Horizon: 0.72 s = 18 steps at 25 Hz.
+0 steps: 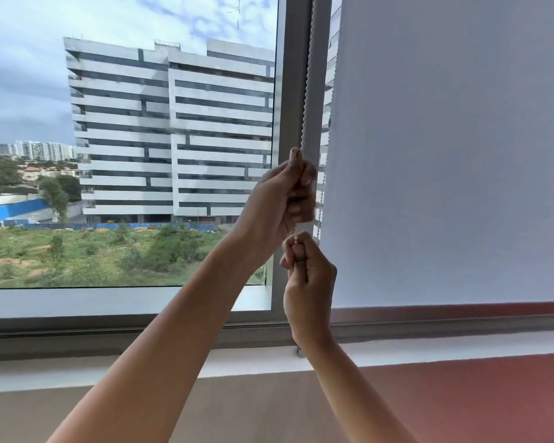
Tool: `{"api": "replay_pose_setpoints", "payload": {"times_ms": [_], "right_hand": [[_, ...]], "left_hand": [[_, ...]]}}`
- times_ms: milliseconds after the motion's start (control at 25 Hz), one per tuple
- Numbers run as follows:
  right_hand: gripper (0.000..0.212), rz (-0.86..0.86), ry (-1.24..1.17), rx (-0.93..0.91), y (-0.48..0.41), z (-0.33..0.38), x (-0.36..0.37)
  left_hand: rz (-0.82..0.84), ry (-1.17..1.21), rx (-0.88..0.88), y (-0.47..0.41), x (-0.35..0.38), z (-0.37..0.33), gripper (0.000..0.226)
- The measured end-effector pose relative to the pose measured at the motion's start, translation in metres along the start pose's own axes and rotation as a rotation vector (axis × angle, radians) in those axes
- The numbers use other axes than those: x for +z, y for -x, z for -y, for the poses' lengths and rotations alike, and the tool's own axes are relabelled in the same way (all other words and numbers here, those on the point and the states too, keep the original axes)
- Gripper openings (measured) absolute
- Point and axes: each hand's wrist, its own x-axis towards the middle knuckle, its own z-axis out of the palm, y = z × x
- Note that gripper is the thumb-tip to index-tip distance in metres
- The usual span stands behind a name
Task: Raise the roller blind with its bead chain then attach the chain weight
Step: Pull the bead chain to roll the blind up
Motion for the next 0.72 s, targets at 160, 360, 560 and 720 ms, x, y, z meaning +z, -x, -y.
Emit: {"api": "replay_pose_setpoints", "payload": {"times_ms": [160,360,560,720], "right_hand": [[0.039,0.109,0.024,0.012,-0.002,-0.001,-0.001],[0.037,0.154,-0.057,0.083,-0.02,0.0,-0.014],[0.036,0.029,-0.032,0.063,-0.056,0.007,-0.016],[0.037,0.054,-0.125,0.048,-0.077,0.009,-0.012]], "left_hand": [[-0.125,-0.043,0.07,0.002,0.001,0.015,0.045],[-0.175,0.054,0.195,0.001,-0.01,0.021,0.04],[-0.199,0.052,0.232,0.004,-0.021,0.038,0.039],[-0.258,-0.016,0.169,0.029,-0.041,0.078,0.036]]}}
